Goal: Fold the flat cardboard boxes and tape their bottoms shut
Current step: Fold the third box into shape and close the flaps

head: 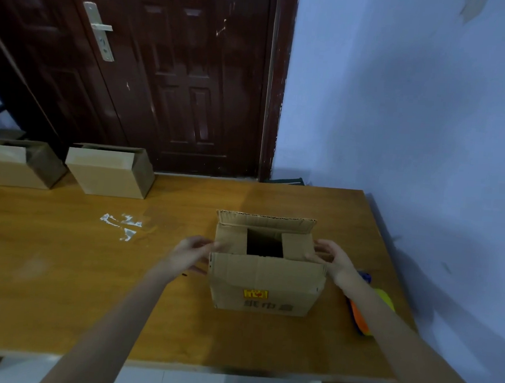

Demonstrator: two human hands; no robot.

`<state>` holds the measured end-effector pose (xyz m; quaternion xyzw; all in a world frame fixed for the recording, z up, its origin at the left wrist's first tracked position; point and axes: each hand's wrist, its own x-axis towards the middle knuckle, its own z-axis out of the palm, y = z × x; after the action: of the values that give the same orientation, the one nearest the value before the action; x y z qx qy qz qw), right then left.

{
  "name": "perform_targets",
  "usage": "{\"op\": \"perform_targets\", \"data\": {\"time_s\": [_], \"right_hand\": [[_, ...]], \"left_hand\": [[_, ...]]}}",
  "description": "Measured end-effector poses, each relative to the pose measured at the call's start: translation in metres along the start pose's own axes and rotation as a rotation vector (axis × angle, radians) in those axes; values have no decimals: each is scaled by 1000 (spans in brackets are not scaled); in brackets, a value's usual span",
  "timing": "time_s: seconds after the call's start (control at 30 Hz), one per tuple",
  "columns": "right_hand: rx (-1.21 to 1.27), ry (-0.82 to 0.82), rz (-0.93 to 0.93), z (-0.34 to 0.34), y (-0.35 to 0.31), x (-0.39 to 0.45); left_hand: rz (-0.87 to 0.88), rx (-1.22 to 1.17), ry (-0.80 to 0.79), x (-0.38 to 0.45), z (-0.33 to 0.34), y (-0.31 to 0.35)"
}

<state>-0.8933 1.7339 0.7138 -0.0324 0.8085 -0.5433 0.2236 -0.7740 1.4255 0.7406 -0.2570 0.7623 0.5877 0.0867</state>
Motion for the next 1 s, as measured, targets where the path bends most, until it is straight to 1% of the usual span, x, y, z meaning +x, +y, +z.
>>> {"op": "perform_targets", "data": {"time_s": [0.07, 0.13, 0.23, 0.27, 0.33, 0.43, 0.53, 0.6, 0.67, 0.8, 0.87, 0.93, 1.0], "right_hand": [[68, 35, -112, -7, -5, -13], [120, 18, -166, -15, -9, -24], [81, -174, -205, -24, -9, -35], [49, -228, -194, -25, -6, -37], [9, -280, -184, -24, -2, -39], [55, -258, -172, -21, 0, -40], [86, -185, -184, -18, -1, -40], [59, -142, -198, -17, -1, -38], [33, -132, -205, -16, 1, -35], [4, -114, -167, -14, 8, -31], [-49, -115, -190, -14, 5, -29], [-119, -140, -272, -13, -2, -26], [-225, -177, -362, -11, -12, -23]], "left_hand": [[22, -137, -7, -4, -7, -6], [102, -216, -66, -9, -15, -13], [222, -152, -191, -16, -17, -25], [232, -117, -206, -16, -15, -28], [228, -68, -184, -15, -10, -29], [221, -107, -123, -14, -1, -26], [207, -154, -51, -10, 6, -26], [212, -149, -3, -6, 9, -28], [219, -126, 29, -3, 10, -31], [230, -90, 58, -2, 13, -33], [273, 2, 75, -3, 13, -30], [376, 230, 125, -3, 9, -26], [492, 509, 188, -2, 6, -18]]}}
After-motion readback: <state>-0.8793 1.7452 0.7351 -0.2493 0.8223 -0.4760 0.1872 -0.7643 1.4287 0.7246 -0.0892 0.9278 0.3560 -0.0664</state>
